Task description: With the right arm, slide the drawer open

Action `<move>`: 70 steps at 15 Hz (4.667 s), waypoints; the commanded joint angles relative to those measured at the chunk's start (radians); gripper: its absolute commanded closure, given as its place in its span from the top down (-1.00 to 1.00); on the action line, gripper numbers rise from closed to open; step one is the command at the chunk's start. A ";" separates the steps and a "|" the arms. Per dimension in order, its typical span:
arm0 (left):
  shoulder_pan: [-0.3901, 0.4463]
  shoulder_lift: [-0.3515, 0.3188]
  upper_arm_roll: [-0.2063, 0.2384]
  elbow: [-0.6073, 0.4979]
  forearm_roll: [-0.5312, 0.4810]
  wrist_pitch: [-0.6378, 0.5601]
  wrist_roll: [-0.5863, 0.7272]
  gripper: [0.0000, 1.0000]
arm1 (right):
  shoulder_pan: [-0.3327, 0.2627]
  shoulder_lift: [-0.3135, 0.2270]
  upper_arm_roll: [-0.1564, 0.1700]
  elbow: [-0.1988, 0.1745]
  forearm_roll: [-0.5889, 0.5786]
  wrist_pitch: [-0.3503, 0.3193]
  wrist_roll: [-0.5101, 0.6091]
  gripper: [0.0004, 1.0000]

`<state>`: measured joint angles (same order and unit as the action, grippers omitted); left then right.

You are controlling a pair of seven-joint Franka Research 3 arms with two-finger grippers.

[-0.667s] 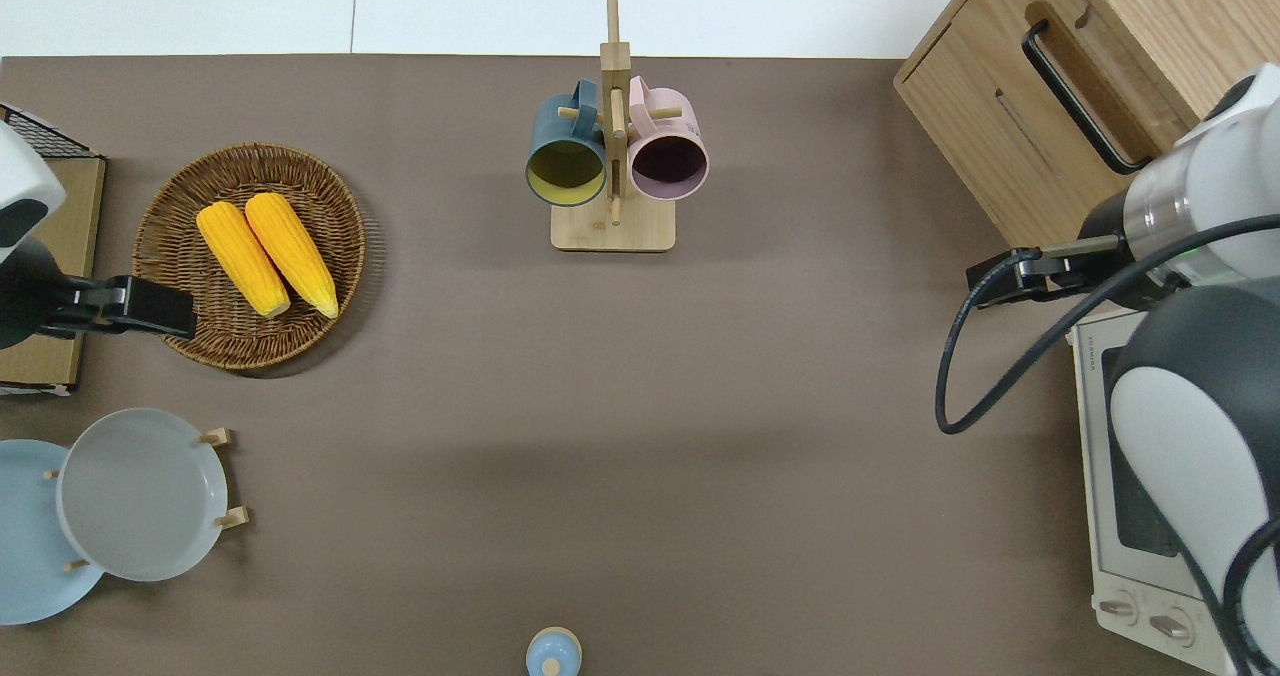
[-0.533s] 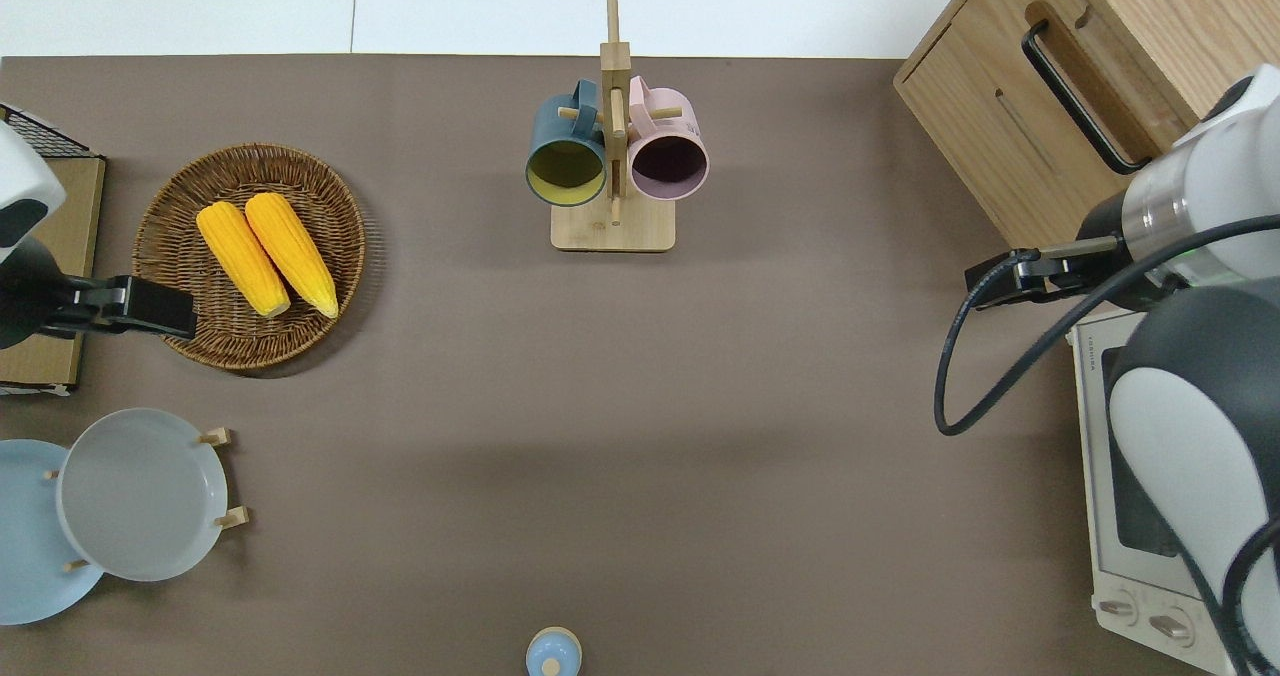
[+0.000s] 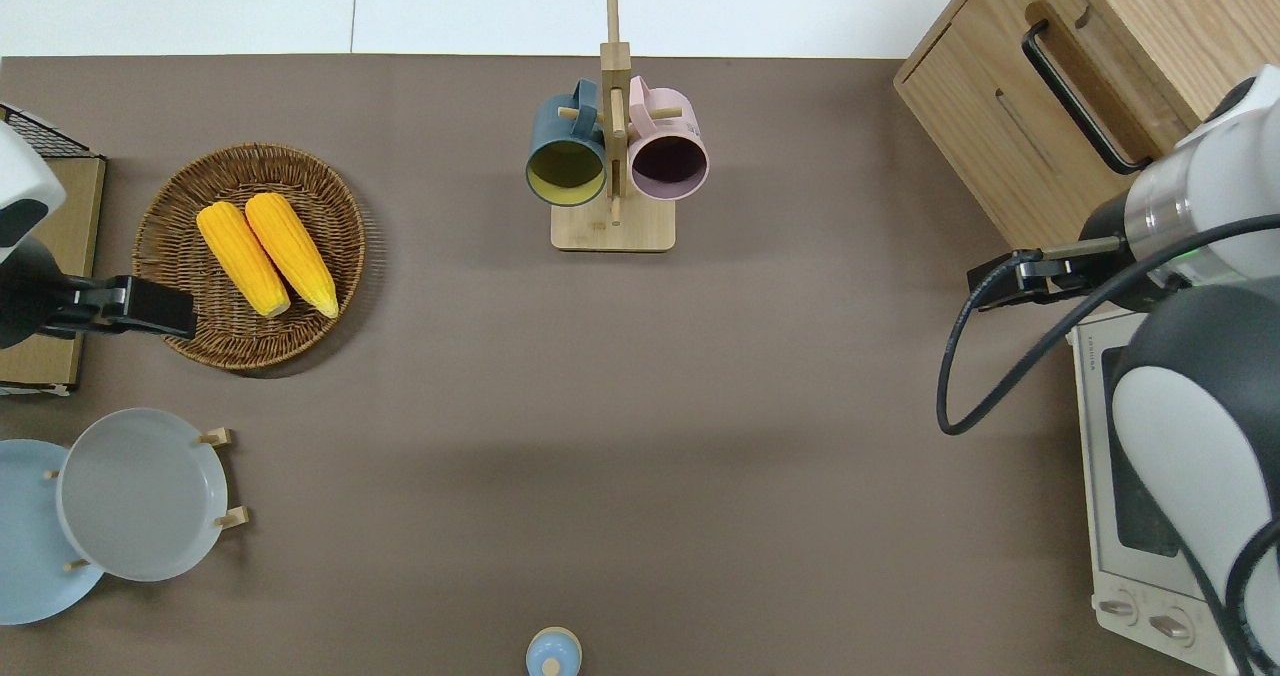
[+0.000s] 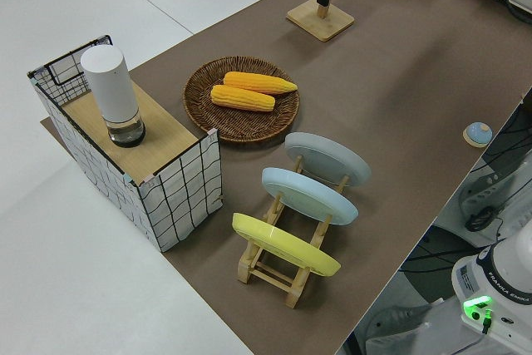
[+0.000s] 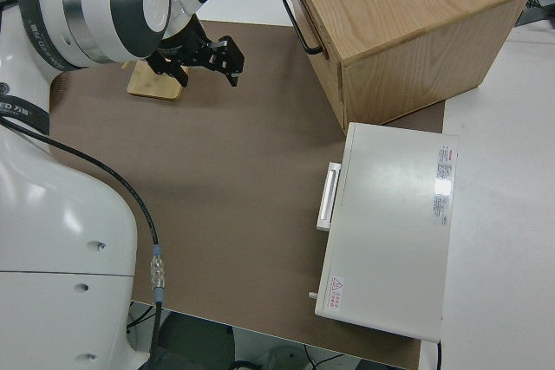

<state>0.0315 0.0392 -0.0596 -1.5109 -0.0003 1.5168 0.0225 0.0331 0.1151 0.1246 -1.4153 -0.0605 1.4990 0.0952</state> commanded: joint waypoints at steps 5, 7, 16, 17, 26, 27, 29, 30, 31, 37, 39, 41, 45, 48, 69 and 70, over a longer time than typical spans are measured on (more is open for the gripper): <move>0.004 0.011 -0.006 0.026 0.017 -0.020 0.010 0.99 | 0.005 0.001 0.010 0.012 -0.057 -0.051 -0.003 0.97; 0.004 0.011 -0.006 0.026 0.017 -0.020 0.010 0.99 | 0.010 0.000 0.019 0.009 -0.103 -0.052 -0.002 0.97; 0.004 0.011 -0.006 0.026 0.017 -0.020 0.010 0.99 | 0.182 0.014 0.035 -0.050 -0.494 -0.039 0.009 0.97; 0.004 0.011 -0.006 0.024 0.017 -0.020 0.010 0.99 | 0.185 0.021 0.039 -0.051 -0.539 -0.037 0.008 0.97; 0.004 0.011 -0.006 0.024 0.017 -0.020 0.010 0.99 | 0.192 0.075 0.119 -0.126 -0.896 0.111 0.015 0.97; 0.004 0.011 -0.006 0.024 0.017 -0.020 0.010 0.99 | 0.201 0.087 0.121 -0.126 -0.930 0.127 0.024 0.97; 0.004 0.011 -0.006 0.026 0.017 -0.020 0.010 0.99 | 0.208 0.116 0.119 -0.137 -1.017 0.158 0.057 0.97; 0.004 0.011 -0.006 0.026 0.017 -0.020 0.010 0.99 | 0.208 0.129 0.121 -0.146 -1.070 0.173 0.066 0.97; 0.004 0.011 -0.006 0.024 0.017 -0.020 0.010 0.99 | 0.208 0.139 0.119 -0.158 -1.120 0.190 0.075 0.97; 0.004 0.011 -0.006 0.026 0.017 -0.020 0.010 0.99 | 0.192 0.244 0.119 -0.175 -1.401 0.222 0.150 0.97; 0.004 0.011 -0.006 0.026 0.017 -0.020 0.010 0.99 | 0.186 0.271 0.110 -0.175 -1.462 0.243 0.187 0.97; 0.004 0.013 -0.006 0.024 0.017 -0.020 0.010 0.99 | 0.173 0.291 0.107 -0.175 -1.502 0.262 0.218 0.97; 0.004 0.011 -0.006 0.026 0.017 -0.020 0.010 0.99 | 0.137 0.347 0.105 -0.175 -1.590 0.273 0.348 0.97; 0.004 0.011 -0.006 0.026 0.017 -0.020 0.010 0.99 | 0.133 0.362 0.073 -0.182 -1.612 0.264 0.408 0.97; 0.004 0.011 -0.006 0.024 0.017 -0.020 0.010 0.99 | 0.074 0.414 0.069 -0.189 -1.766 0.280 0.397 -1.00; 0.004 0.011 -0.006 0.026 0.017 -0.020 0.010 0.99 | 0.074 0.414 0.070 -0.189 -1.766 0.280 0.397 -1.00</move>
<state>0.0315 0.0392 -0.0596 -1.5109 -0.0003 1.5168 0.0225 0.1220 0.5274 0.1850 -1.5957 -1.7925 1.7615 0.4791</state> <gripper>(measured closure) 0.004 0.762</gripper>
